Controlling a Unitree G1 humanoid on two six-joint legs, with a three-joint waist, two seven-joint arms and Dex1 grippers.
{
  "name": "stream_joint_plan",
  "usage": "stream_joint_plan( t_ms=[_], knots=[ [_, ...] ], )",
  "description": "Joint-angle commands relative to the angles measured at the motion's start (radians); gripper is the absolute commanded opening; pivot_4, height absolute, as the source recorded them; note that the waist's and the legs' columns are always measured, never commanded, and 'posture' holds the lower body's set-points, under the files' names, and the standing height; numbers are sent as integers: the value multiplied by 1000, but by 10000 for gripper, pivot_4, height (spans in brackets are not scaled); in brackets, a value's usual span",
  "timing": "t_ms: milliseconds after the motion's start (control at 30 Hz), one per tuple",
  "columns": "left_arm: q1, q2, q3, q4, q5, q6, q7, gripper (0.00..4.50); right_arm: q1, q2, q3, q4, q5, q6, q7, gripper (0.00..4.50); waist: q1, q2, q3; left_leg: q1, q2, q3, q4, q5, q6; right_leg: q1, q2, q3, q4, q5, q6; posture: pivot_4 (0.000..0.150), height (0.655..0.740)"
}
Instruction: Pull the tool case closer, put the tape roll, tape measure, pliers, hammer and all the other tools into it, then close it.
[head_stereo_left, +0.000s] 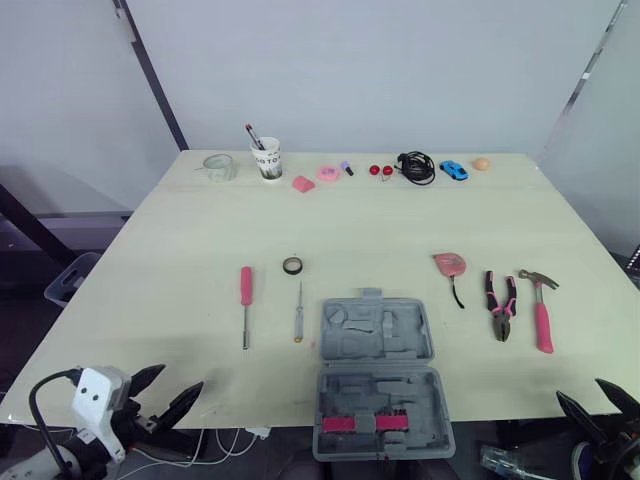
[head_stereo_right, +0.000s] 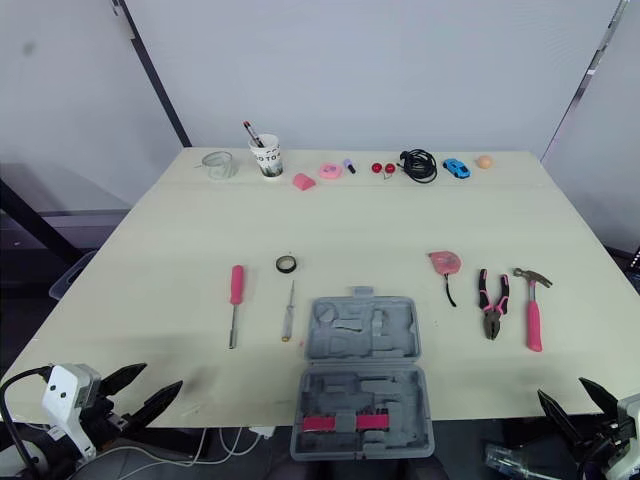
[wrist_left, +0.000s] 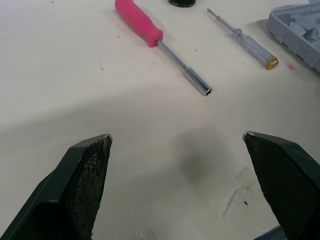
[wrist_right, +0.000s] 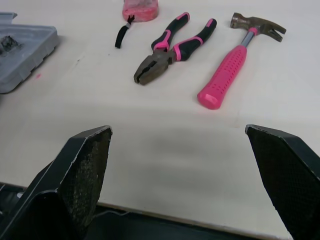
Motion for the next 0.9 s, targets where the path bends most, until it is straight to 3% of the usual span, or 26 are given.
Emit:
stream_joint_plan(
  t_ms=[33, 333, 600, 900],
  knots=[
    [-13, 30, -1, -37, -16, -7, -10, 44798, -16, -21, -18, -27, 17, -21, 11, 45000, 0, 0, 0, 0, 0, 0, 0, 0, 0, 0, 0, 0, 0, 0, 0, 1500, 7400],
    [-148, 149, -77, -89, 1, 85, -17, 44798, -105, -70, 61, -203, 76, 109, 25, 45000, 0, 2, 0, 0, 0, 0, 0, 0, 0, 0, 1, -1, 0, 0, -1, 1500, 7400],
    [-367, 314, -221, -23, 79, 164, -52, 44798, -217, -97, 187, -335, 118, 218, 52, 45000, 0, 2, 0, -1, -4, -1, 0, 0, 0, 1, 2, 0, 0, 0, -1, 1500, 7400],
    [-731, 423, -468, 119, 223, 192, -142, 44798, -333, -91, 269, -313, 90, 190, 97, 45000, 0, 1, 1, -1, -6, -1, 0, 1, 0, 1, 4, 0, 0, 1, 1, 1500, 7400]
  ],
)
